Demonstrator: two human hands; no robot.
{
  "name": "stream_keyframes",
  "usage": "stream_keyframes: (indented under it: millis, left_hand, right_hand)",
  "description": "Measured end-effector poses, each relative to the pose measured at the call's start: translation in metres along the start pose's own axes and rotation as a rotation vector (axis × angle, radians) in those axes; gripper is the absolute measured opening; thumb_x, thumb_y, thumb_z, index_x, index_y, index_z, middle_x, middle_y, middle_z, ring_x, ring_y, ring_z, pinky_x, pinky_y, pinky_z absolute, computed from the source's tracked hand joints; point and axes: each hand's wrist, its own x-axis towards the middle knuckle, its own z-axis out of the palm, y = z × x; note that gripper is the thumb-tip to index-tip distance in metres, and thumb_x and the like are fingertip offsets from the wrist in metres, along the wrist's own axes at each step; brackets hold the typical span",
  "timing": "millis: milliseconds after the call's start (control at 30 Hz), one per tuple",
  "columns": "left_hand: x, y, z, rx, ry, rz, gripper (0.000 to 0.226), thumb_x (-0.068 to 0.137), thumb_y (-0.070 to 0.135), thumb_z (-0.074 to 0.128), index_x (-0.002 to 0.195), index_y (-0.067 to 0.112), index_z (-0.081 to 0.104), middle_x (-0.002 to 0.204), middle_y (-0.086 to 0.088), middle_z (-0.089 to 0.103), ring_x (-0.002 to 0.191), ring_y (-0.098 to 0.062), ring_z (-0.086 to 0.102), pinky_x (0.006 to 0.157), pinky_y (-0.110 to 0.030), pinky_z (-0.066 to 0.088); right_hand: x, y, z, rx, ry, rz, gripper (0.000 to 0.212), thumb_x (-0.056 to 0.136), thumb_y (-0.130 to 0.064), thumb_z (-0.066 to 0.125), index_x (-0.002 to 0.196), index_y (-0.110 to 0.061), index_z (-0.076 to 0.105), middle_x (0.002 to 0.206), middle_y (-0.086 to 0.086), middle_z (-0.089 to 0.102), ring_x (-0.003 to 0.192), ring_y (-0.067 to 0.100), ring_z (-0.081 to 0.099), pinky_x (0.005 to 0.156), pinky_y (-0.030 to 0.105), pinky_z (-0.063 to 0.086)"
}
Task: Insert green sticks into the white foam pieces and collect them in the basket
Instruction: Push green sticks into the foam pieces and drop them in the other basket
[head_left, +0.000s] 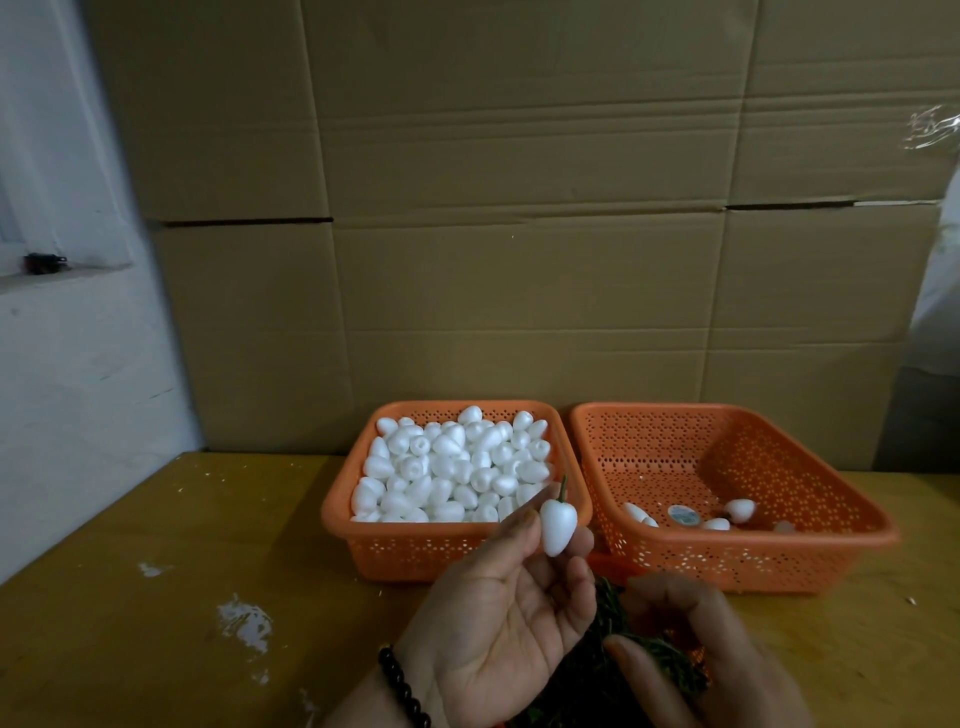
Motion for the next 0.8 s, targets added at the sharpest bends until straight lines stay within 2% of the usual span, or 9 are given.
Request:
stream_keyframes:
  millis: [67,133,233,333,467,533,600,667,800]
  left_hand:
    - [0.0,-0.003,-0.001,0.064,0.006,0.022,0.042,0.079,0.018,0.064,0.12,0.008,0.064,0.092,-0.018,0.069,0.066,-0.022,0.063,0.055,-0.032,0.055]
    - [-0.001,-0.005,-0.002,0.148,0.003,0.047,0.04,0.079,0.015,0.064,0.118,0.008,0.063,0.097,-0.019,0.07,0.067,-0.022,0.064,0.056,-0.032,0.054]
    - [-0.001,-0.01,-0.001,0.28,0.002,0.102,0.039,0.078,0.013,0.063,0.116,0.01,0.062,0.104,-0.017,0.071,0.068,-0.018,0.064,0.057,-0.028,0.053]
    - [0.002,-0.015,-0.001,0.408,0.016,0.174,0.038,0.075,0.013,0.062,0.113,0.01,0.06,0.106,-0.016,0.071,0.07,-0.016,0.062,0.058,-0.027,0.051]
    - [0.004,-0.022,0.001,0.487,0.018,0.225,0.048,0.069,0.004,0.077,0.113,-0.001,0.058,0.095,-0.019,0.068,0.07,-0.019,0.062,0.055,-0.028,0.052]
    - [0.006,-0.026,0.001,0.514,0.019,0.24,0.048,0.06,0.002,0.078,0.104,-0.002,0.06,0.084,-0.017,0.068,0.068,-0.02,0.064,0.053,-0.028,0.052]
    - [0.008,-0.03,0.0,0.552,0.023,0.251,0.041,0.051,0.005,0.082,0.089,0.003,0.066,0.076,-0.015,0.068,0.065,-0.02,0.065,0.054,-0.028,0.052]
    - [0.009,-0.035,-0.004,0.596,0.024,0.242,0.039,0.04,0.012,0.088,0.075,0.009,0.07,0.075,-0.015,0.069,0.066,-0.021,0.066,0.058,-0.03,0.053]
    - [0.013,-0.038,-0.01,0.677,0.057,0.218,0.055,0.037,0.016,0.088,0.084,0.008,0.063,0.074,-0.009,0.07,0.069,-0.019,0.066,0.062,-0.033,0.054]
  right_hand:
    - [0.0,0.0,0.001,-0.026,0.005,-0.005,0.037,0.051,-0.031,0.076,0.085,-0.021,0.067,0.071,-0.017,0.064,0.101,-0.031,0.039,0.092,-0.011,0.009]
    - [0.0,0.002,0.002,-0.035,0.028,0.01,0.036,0.054,-0.029,0.08,0.087,-0.024,0.066,0.071,-0.015,0.065,0.099,-0.026,0.045,0.092,-0.011,0.01]
    - [-0.001,0.006,0.004,0.003,0.061,0.021,0.04,0.057,-0.026,0.083,0.091,-0.03,0.062,0.075,-0.015,0.065,0.092,-0.014,0.055,0.088,-0.011,0.017]
    - [0.001,0.005,0.004,0.049,0.072,0.031,0.042,0.055,-0.027,0.077,0.093,-0.033,0.059,0.08,-0.018,0.065,0.089,-0.019,0.055,0.082,-0.009,0.028]
    - [0.003,0.008,0.003,0.106,0.085,0.045,0.049,0.06,-0.024,0.085,0.096,-0.04,0.055,0.084,-0.015,0.067,0.087,-0.017,0.058,0.077,-0.007,0.034]
    - [0.004,0.01,0.003,0.078,0.082,0.008,0.055,0.056,-0.021,0.087,0.098,-0.037,0.055,0.087,-0.014,0.066,0.093,-0.021,0.054,0.079,-0.007,0.032]
    - [0.007,0.011,0.002,0.049,0.101,-0.049,0.045,0.06,-0.025,0.083,0.096,-0.031,0.055,0.089,-0.009,0.063,0.095,-0.018,0.053,0.084,-0.005,0.032]
    - [0.009,0.012,0.002,0.058,0.124,-0.068,0.029,0.071,-0.03,0.08,0.09,-0.027,0.058,0.088,-0.008,0.062,0.087,-0.008,0.057,0.077,0.003,0.04]
    - [0.009,0.015,0.001,0.025,0.116,-0.039,0.023,0.061,-0.018,0.076,0.08,-0.021,0.064,0.085,-0.009,0.063,0.079,-0.004,0.058,0.065,0.009,0.044]
